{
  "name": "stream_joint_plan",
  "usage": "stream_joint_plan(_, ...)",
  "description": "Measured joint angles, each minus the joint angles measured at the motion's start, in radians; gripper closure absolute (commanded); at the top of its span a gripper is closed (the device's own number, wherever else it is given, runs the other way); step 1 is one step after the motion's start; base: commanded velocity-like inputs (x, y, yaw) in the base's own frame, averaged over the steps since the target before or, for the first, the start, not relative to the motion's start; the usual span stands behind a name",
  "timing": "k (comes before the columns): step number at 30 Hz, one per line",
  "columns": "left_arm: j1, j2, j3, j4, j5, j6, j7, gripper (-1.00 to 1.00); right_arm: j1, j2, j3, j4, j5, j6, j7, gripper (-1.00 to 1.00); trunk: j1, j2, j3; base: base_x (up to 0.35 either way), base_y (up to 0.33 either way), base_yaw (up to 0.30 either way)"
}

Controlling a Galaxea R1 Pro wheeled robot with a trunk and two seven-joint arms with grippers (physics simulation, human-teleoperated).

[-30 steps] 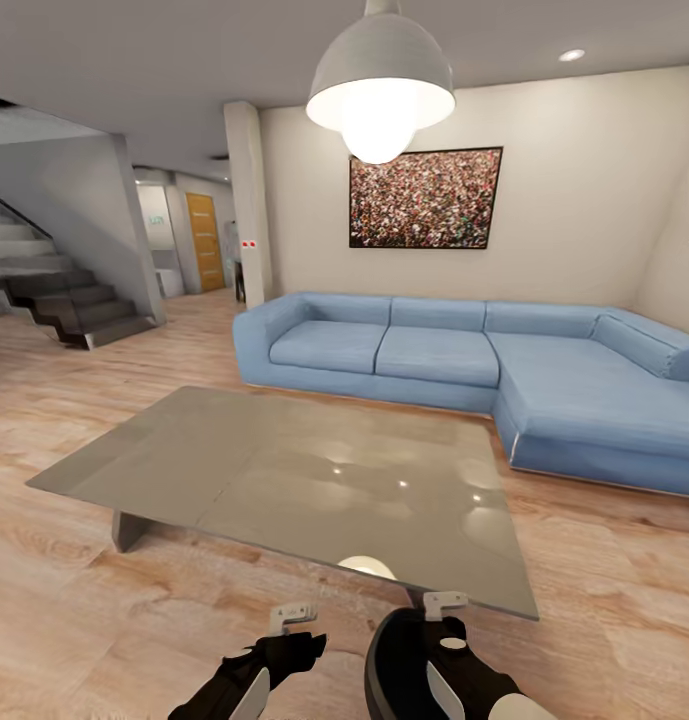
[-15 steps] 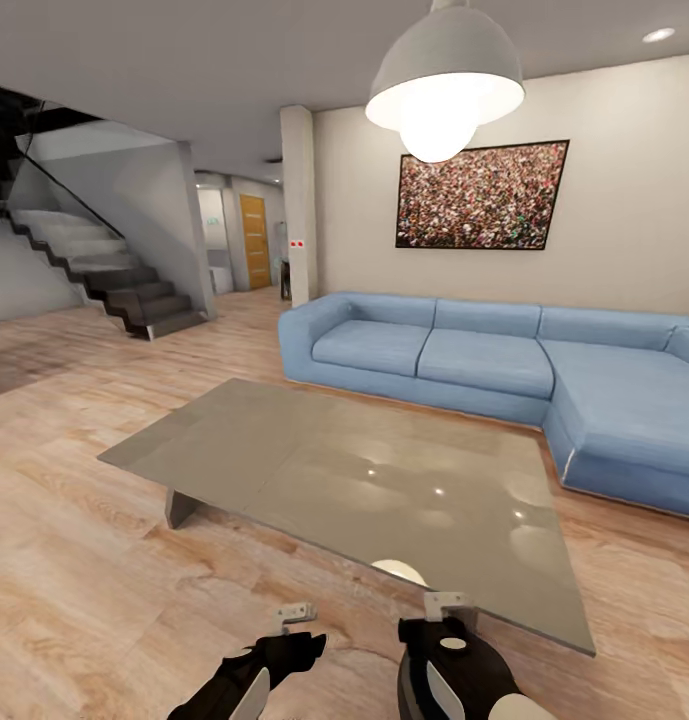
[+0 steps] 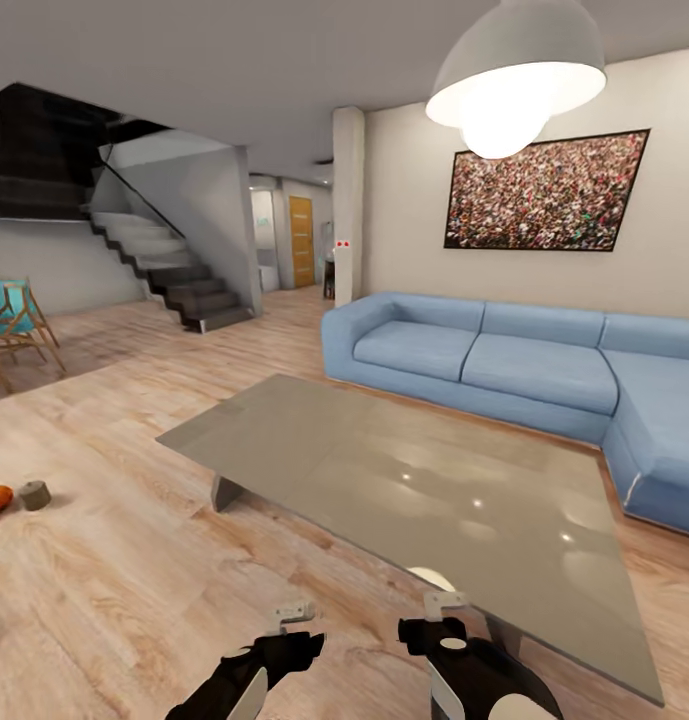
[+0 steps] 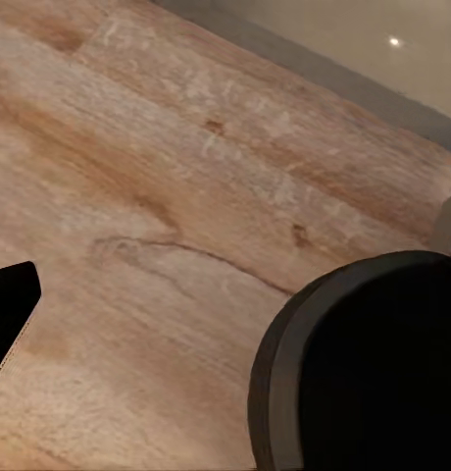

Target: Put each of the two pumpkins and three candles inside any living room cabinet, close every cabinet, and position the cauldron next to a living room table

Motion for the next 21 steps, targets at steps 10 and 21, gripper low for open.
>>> stream_joint_plan(10,0.0,0.002,0.0,0.0,0.001,0.002,-0.002,-1.0,0.0,0.0,0.0,0.0,0.0,0.001,-0.001,-1.0,0.0,0.0,0.0,0.0,0.0,0.291)
stream_joint_plan(21,0.0,0.001,0.0,0.0,0.0,-0.003,-0.002,-1.0,0.0,0.0,0.0,-0.001,0.0,0.002,0.0,-1.0,0.0,0.0,0.0,0.0,0.0,0.291)
